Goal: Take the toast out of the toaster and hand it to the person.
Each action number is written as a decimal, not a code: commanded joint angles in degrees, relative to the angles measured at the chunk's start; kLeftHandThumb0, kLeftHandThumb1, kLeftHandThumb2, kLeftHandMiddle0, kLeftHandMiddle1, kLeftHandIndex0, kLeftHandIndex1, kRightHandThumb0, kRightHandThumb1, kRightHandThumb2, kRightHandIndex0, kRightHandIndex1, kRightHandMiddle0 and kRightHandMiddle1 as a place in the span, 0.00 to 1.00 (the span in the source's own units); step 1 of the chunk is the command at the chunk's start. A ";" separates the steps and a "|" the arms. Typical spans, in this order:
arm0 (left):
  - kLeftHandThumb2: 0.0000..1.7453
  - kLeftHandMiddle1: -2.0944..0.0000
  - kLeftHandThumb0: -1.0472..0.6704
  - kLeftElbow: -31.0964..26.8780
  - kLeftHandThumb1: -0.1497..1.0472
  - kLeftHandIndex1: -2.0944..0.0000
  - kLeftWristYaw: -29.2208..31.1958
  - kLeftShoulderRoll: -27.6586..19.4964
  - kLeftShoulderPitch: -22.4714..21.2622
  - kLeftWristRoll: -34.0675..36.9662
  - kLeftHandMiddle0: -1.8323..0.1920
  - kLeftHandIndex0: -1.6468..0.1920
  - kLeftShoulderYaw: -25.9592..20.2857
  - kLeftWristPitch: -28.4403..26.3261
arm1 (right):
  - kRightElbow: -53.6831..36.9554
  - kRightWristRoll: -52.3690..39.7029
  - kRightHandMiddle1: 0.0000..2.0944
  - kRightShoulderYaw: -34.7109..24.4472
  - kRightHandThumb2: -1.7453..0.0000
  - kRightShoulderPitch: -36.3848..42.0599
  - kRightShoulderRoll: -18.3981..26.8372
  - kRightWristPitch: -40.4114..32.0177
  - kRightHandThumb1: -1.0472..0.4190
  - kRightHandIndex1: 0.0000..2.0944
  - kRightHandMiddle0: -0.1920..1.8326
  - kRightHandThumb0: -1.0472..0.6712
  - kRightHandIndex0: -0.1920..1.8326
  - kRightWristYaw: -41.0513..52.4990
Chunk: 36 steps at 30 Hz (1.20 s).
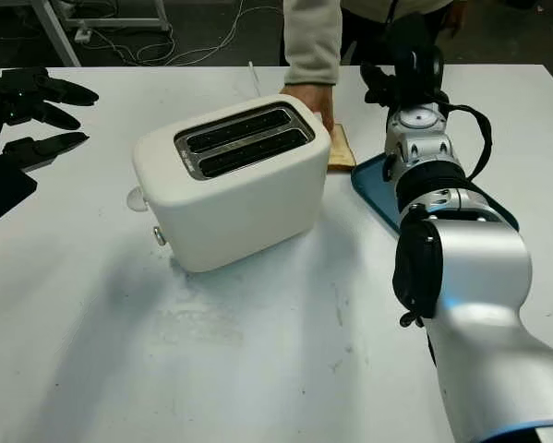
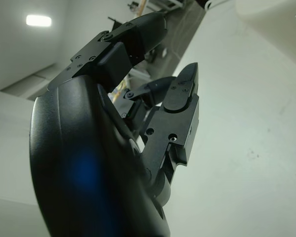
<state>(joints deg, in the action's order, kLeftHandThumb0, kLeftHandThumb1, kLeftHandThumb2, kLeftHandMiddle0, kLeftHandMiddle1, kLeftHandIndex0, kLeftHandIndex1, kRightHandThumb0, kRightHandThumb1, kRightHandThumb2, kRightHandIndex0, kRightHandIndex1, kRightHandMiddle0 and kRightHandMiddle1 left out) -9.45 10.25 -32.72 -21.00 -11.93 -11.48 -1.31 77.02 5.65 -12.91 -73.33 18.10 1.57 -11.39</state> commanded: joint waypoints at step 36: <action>0.07 0.56 0.60 -14.29 0.89 0.77 -6.22 13.85 18.16 6.45 0.63 0.54 -5.34 1.44 | -26.94 5.33 0.83 10.09 0.81 30.56 2.28 30.92 0.09 0.83 0.48 0.53 0.59 3.00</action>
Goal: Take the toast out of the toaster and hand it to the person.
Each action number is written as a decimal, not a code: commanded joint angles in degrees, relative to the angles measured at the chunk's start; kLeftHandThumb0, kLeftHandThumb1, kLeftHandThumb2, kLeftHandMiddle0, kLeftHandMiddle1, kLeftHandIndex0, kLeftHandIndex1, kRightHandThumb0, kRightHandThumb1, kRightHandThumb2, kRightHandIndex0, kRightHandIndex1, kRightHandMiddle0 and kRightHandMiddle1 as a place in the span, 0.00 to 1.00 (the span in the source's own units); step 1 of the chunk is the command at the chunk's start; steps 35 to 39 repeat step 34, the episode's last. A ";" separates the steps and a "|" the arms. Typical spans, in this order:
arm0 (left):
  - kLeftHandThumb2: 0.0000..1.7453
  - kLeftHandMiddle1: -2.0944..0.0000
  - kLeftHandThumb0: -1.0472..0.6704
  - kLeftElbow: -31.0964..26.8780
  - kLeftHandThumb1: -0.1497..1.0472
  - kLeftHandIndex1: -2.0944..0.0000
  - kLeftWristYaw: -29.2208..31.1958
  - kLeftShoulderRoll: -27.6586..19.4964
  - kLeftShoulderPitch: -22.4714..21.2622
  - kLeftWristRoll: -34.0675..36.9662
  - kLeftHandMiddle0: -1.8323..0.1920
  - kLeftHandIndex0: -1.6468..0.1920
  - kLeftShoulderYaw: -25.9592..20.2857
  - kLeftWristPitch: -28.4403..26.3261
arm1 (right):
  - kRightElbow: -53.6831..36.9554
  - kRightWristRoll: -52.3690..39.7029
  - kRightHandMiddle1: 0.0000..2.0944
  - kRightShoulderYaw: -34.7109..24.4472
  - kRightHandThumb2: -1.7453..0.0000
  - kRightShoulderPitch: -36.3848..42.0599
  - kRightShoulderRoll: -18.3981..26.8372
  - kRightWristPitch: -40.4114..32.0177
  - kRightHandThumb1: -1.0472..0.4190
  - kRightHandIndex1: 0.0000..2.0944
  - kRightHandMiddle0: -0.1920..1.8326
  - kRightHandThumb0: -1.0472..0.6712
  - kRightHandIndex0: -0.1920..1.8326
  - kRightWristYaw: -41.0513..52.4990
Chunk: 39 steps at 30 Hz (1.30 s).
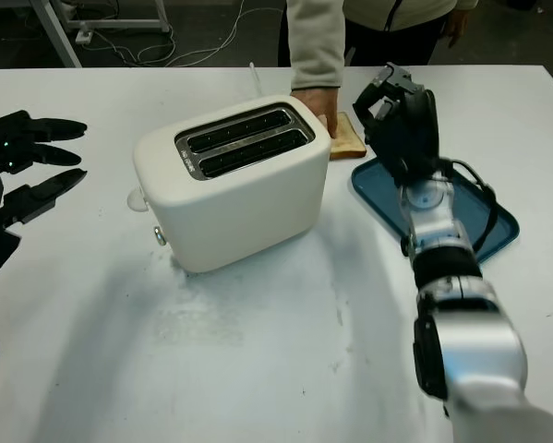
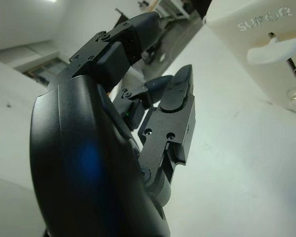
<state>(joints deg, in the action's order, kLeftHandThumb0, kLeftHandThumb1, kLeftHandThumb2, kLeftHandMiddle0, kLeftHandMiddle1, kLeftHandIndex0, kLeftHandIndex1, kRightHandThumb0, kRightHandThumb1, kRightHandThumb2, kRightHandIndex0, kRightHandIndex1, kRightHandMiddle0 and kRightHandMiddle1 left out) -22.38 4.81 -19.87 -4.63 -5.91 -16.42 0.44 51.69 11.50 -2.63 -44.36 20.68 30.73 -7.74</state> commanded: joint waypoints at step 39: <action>0.15 0.57 0.57 -3.52 0.89 0.83 -6.56 15.51 17.71 -4.41 0.77 0.67 8.60 -0.53 | -31.96 -24.05 0.00 -3.63 0.98 33.27 -9.42 -8.53 0.09 0.11 0.51 0.39 0.50 25.13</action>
